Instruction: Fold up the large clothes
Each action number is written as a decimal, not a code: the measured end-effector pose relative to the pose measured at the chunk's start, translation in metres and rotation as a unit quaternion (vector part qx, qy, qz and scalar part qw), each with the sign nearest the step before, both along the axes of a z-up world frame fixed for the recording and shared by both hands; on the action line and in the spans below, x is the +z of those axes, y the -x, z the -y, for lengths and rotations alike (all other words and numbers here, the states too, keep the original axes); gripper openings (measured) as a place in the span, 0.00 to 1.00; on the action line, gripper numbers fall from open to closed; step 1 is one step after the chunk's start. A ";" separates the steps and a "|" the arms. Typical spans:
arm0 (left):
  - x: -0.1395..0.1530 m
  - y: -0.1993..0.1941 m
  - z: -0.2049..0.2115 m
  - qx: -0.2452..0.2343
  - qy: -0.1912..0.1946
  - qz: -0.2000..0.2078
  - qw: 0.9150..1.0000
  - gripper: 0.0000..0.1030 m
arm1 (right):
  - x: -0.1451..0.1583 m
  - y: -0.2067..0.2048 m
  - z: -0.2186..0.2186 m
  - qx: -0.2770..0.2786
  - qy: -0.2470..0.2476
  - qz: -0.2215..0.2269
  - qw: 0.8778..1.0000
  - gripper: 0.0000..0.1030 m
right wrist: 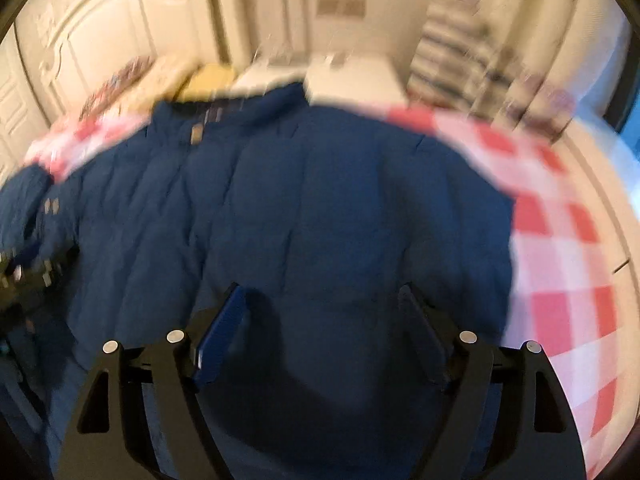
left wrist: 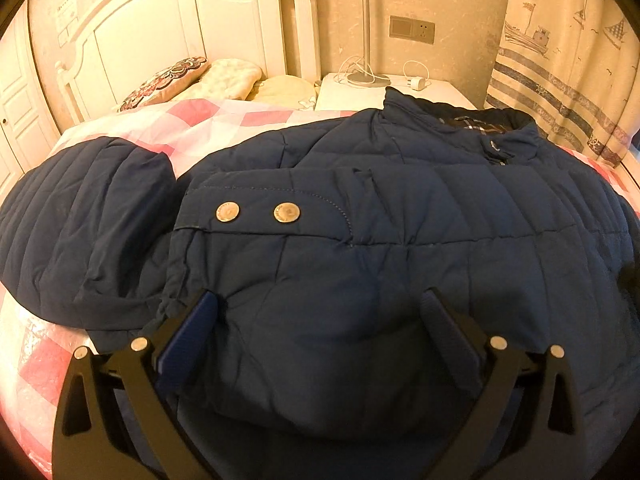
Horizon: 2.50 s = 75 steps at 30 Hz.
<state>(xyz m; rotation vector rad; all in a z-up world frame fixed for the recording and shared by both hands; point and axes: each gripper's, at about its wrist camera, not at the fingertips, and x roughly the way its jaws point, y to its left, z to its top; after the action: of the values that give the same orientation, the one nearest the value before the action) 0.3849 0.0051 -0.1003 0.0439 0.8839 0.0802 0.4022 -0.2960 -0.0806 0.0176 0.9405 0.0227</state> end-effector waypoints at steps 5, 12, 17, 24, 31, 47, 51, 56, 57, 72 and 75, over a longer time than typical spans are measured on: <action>-0.001 0.000 0.001 0.000 -0.001 0.000 1.000 0.98 | 0.019 -0.028 0.003 -0.017 -0.029 0.044 0.998 0.75; -0.001 0.001 0.001 -0.001 -0.001 0.000 1.000 0.98 | -0.011 -0.047 -0.013 -0.027 -0.002 -0.021 0.999 0.77; 0.000 0.001 0.001 -0.001 0.000 0.001 1.000 0.98 | 0.022 0.021 -0.058 0.041 -0.003 0.059 0.997 0.80; 0.013 0.015 -0.016 -0.002 0.065 0.046 0.997 0.97 | -0.026 0.039 -0.093 0.099 0.036 0.026 0.994 0.88; 0.056 0.069 -0.167 0.161 0.345 0.171 0.909 0.97 | -0.024 0.041 -0.092 0.095 0.030 0.028 0.995 0.88; 0.042 0.062 -0.394 0.339 0.325 0.133 0.873 0.15 | -0.027 0.037 -0.087 0.094 0.017 0.026 0.995 0.89; 0.068 0.077 -0.358 0.320 0.312 0.190 0.874 0.05 | -0.027 0.038 -0.088 0.094 0.022 0.029 0.995 0.89; 0.136 0.078 -0.250 0.186 0.264 0.248 0.913 0.04 | -0.026 0.039 -0.089 0.094 0.020 0.030 0.995 0.89; 0.153 0.074 -0.212 0.132 0.253 0.253 0.925 0.04 | -0.026 0.039 -0.089 0.094 0.020 0.030 0.995 0.89; 0.060 0.029 0.110 -0.164 0.072 0.055 0.982 0.42 | -0.002 0.060 0.029 -0.169 -0.067 0.102 0.978 0.85; 0.033 0.043 0.137 -0.223 -0.012 0.052 0.973 0.77 | -0.003 0.055 0.019 -0.154 -0.050 0.097 0.982 0.86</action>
<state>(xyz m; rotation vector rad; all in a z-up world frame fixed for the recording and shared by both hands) 0.3416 -0.1320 -0.0678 0.2567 0.7514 -0.3249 0.3470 -0.3149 -0.0837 0.2494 0.7329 -0.2110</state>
